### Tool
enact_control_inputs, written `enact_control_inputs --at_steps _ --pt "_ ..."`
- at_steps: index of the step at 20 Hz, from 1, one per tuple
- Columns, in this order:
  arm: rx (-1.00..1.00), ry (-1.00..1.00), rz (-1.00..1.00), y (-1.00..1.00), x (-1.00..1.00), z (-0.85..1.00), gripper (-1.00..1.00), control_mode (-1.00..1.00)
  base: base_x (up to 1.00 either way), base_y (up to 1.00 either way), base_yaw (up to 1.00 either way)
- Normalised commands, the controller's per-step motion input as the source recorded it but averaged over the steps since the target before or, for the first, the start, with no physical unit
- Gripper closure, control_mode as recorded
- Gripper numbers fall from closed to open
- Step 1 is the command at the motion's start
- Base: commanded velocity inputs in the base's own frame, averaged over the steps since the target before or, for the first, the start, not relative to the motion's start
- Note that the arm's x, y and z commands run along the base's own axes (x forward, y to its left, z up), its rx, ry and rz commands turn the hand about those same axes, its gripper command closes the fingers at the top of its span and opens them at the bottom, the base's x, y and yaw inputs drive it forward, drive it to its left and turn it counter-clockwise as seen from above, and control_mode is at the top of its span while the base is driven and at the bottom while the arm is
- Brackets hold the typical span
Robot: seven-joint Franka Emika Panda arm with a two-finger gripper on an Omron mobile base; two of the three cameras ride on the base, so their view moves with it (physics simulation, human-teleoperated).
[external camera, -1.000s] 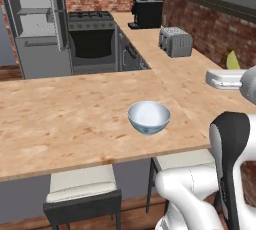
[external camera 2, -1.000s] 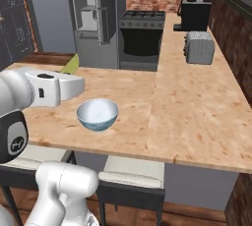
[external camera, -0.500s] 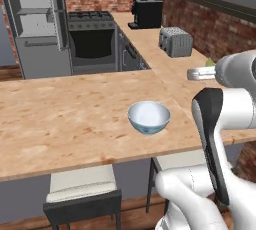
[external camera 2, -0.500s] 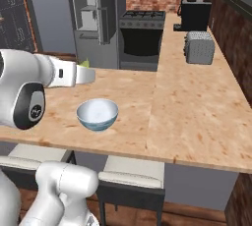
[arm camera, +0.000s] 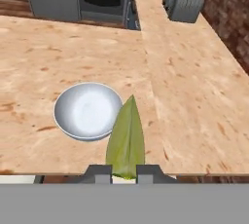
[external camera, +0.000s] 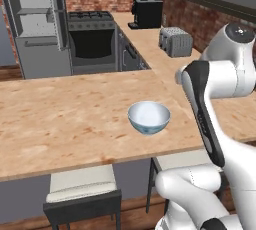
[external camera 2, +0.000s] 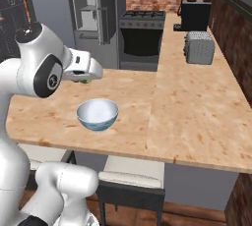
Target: There is a bowl on the dining counter. Grab a lemon wedge from the fridge and place it in the bowl. Then get the liquor bottle and glass cup from the cabinet and place them next to the bowl.
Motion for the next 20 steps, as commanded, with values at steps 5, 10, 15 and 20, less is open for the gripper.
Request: enact_control_inputs --at_steps 5,10,15,20 --pt "0.0 0.26 0.11 0.14 0.02 -0.46 1.0 -1.0 0.0 0.0 0.0" --pt "0.0 0.25 0.09 0.07 0.09 -0.36 1.0 -1.0 0.0 0.0 0.0" --pt "0.0 0.17 0.07 0.01 0.1 -0.38 1.0 -1.0 0.0 0.0 0.0" --pt "0.0 0.14 0.07 0.03 0.16 -0.42 1.0 -1.0 0.0 0.0 0.0"
